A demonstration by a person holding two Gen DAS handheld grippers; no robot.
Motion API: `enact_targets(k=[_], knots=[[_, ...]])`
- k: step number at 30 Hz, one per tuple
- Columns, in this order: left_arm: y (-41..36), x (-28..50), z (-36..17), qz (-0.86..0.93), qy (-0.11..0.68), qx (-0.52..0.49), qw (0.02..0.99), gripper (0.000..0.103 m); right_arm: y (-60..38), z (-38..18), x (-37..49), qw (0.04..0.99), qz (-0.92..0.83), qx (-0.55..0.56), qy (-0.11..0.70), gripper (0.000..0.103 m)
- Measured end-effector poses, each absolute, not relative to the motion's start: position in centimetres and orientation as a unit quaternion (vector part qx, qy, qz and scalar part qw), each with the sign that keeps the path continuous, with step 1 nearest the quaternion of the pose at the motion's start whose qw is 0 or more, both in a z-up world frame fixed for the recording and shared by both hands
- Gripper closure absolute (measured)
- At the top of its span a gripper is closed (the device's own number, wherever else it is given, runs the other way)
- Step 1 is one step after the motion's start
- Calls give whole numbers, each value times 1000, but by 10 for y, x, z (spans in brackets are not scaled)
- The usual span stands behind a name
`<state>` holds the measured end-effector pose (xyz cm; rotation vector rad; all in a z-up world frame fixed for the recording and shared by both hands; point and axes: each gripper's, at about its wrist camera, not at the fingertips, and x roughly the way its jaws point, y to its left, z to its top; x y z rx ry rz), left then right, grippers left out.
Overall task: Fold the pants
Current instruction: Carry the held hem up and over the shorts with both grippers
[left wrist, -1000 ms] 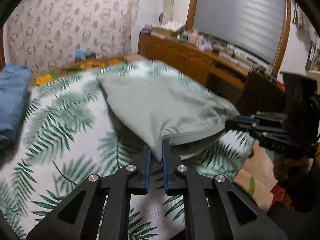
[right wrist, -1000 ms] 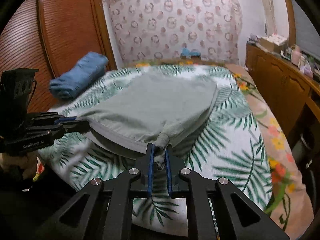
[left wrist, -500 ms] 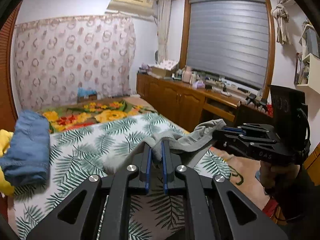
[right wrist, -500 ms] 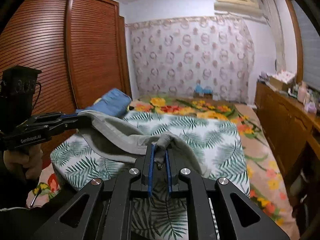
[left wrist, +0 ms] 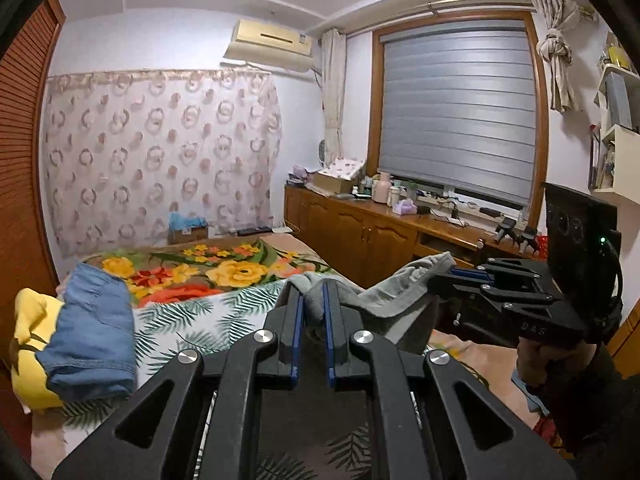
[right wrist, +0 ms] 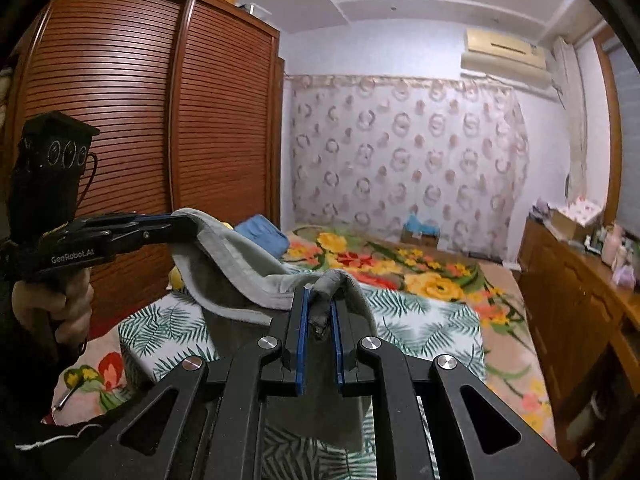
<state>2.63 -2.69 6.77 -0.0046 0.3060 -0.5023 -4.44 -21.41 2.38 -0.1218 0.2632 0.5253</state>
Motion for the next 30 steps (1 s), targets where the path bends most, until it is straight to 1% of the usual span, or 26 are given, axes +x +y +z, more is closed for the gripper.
enact_targets(k=[7,19,23,26,30], knots=[[-18,53,56,-231,167,3,959,93,-213,6,-16,951,270,-68,136,93],[-4,135,-16,-208,248,-27,946,93,-210,-30,75,934,287,-76,200,93],[-5,149,-19,-203,258,-28,944,93,-209,-26,104,930,290,-75,213,93],[1,173,-16,-199,264,-31,943,93,-207,-18,121,929,291,-73,219,93],[6,203,-8,-195,268,-33,943,93,-200,-13,162,927,292,-73,225,93]])
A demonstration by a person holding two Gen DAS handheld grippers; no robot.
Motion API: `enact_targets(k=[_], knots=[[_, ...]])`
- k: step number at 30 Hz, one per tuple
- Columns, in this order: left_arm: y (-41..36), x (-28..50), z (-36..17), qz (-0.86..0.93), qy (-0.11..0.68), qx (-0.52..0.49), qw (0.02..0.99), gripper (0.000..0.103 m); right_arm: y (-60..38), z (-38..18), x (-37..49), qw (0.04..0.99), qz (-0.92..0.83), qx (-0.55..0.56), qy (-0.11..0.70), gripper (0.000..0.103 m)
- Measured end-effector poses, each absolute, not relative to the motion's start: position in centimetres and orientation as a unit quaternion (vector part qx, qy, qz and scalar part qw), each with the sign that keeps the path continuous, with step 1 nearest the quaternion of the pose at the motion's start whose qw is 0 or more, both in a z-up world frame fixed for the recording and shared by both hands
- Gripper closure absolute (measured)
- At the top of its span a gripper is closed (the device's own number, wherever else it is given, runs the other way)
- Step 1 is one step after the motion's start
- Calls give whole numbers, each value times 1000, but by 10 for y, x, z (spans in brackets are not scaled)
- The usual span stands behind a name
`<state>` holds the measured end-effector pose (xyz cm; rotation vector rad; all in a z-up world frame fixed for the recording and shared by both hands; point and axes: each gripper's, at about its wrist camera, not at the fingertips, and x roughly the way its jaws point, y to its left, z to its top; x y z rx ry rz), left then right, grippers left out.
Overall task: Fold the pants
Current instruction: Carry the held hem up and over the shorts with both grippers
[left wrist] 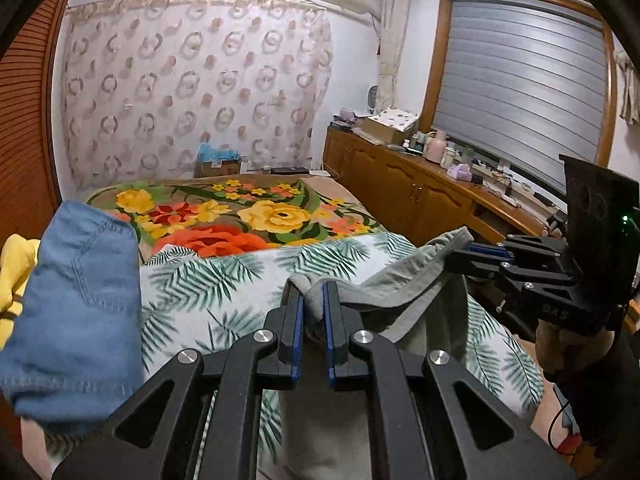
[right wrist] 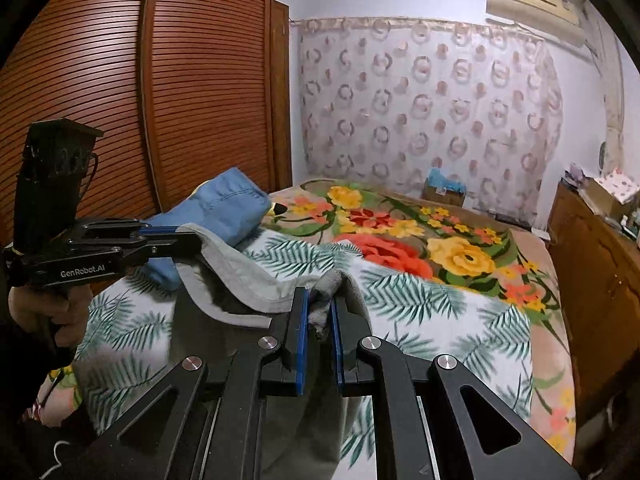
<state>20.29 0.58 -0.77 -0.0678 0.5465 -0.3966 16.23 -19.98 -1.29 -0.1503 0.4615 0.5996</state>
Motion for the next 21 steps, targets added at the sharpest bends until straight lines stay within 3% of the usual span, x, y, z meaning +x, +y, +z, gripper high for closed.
enact_targets(k=[7,14,18,21], knots=[[12,258,28,-186,250,-26,950,93,-185,14,231,931,287,-76,215,93],[19,261,78,-178,191,-25,965,93,-176,61,252,948,269,-70,156,93],[17,243,79,-178,185,-8,966,93,-172,70,240,952,266,-66,139,93],[15,231,61,-181,206,-2,962,93,-170,48,221,946,265,-75,169,93]])
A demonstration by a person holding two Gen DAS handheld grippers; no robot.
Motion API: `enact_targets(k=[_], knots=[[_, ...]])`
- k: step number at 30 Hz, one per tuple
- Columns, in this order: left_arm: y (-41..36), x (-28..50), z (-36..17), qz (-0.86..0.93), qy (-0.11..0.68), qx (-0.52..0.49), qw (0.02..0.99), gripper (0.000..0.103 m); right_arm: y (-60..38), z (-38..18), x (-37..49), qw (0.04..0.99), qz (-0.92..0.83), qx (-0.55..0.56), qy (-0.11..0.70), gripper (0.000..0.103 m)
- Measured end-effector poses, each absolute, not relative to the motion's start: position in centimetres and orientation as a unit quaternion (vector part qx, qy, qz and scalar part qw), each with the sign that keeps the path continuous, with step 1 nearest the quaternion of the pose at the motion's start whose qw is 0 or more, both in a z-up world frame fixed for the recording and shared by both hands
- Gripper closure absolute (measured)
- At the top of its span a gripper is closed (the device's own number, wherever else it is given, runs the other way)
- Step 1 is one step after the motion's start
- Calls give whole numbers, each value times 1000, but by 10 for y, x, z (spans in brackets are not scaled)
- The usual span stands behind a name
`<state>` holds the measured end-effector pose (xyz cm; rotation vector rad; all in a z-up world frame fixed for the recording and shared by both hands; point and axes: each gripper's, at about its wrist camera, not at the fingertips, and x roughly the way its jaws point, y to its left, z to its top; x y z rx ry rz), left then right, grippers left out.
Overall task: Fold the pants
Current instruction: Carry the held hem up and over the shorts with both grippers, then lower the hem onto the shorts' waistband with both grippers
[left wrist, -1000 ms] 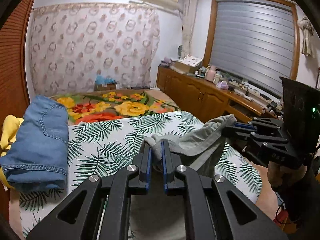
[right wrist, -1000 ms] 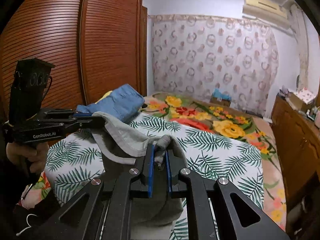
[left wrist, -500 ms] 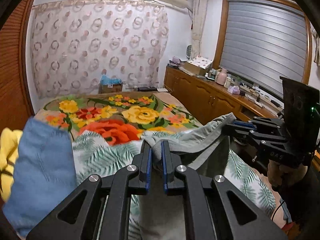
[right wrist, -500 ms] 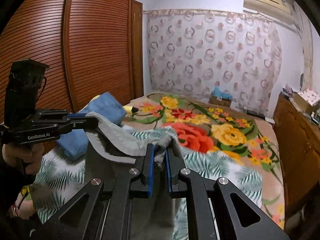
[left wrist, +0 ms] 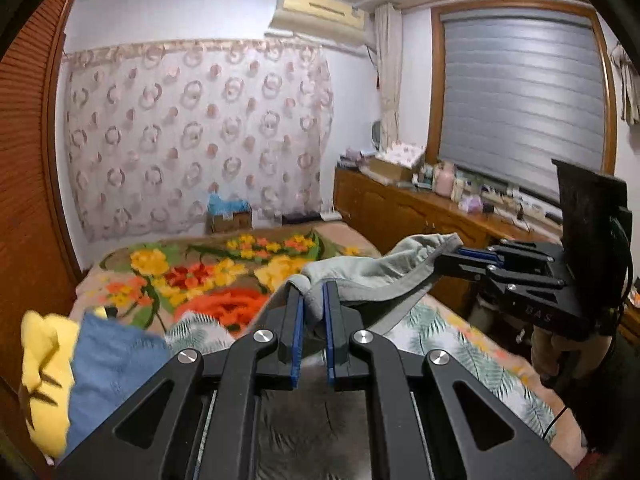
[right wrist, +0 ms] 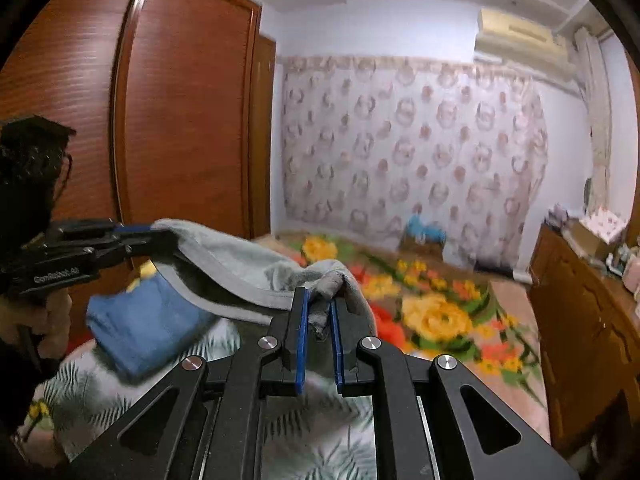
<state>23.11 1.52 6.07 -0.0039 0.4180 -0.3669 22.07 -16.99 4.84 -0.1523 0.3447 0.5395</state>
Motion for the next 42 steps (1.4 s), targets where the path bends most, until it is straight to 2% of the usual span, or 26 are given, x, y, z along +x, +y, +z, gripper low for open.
enact_targets(k=[10,24,42], knots=[[17,177,1,-186,256,-14,949,93,-157,-5,172,931,270,-76,235,93],[0,103,-21,-188,270,3,944,93,-165,-10,104,922,274,-71,265,93],[-4,90,-45,-192,295,3,936,93,-179,-23,97,915,280,-42,287,93]])
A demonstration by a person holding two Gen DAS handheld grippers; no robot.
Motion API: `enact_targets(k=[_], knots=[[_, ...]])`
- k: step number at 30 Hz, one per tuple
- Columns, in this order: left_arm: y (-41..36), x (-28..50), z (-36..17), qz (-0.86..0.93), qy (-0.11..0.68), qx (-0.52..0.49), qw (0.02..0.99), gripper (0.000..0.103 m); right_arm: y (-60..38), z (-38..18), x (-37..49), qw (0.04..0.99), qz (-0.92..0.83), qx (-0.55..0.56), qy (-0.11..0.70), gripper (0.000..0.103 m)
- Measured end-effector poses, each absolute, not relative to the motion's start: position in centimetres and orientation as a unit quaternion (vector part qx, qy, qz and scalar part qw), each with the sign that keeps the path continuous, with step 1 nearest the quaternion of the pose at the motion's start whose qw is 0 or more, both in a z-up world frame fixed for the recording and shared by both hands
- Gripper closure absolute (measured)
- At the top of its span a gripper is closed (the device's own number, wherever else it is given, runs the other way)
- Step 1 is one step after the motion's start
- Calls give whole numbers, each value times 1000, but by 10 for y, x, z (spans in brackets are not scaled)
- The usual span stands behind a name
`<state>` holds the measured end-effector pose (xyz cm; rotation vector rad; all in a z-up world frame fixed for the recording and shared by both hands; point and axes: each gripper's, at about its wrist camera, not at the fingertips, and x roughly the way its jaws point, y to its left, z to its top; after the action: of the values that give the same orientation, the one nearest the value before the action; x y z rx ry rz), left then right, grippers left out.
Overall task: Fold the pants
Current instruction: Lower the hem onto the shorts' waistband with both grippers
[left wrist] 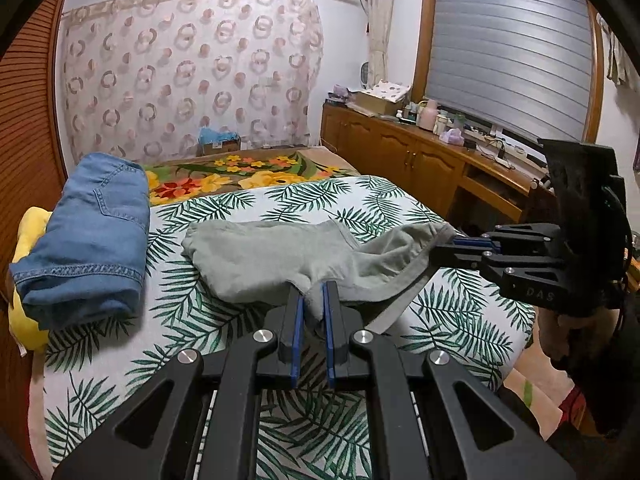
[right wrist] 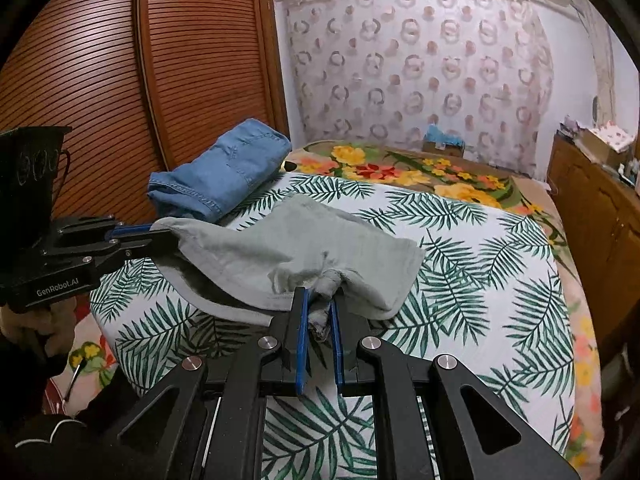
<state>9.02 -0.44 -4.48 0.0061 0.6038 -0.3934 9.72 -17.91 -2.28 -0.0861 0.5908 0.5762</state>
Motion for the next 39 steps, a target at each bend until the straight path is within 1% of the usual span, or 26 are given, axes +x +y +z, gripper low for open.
enact_targets(k=[16,39], knots=[[-3,64,-43,-210,289,-15,934,93,-186,-29,66,914,287,-32,284,93],[-5,38,-14,-231,248,-8,941,93,-203,-9,26,924,293,-47,242,93]])
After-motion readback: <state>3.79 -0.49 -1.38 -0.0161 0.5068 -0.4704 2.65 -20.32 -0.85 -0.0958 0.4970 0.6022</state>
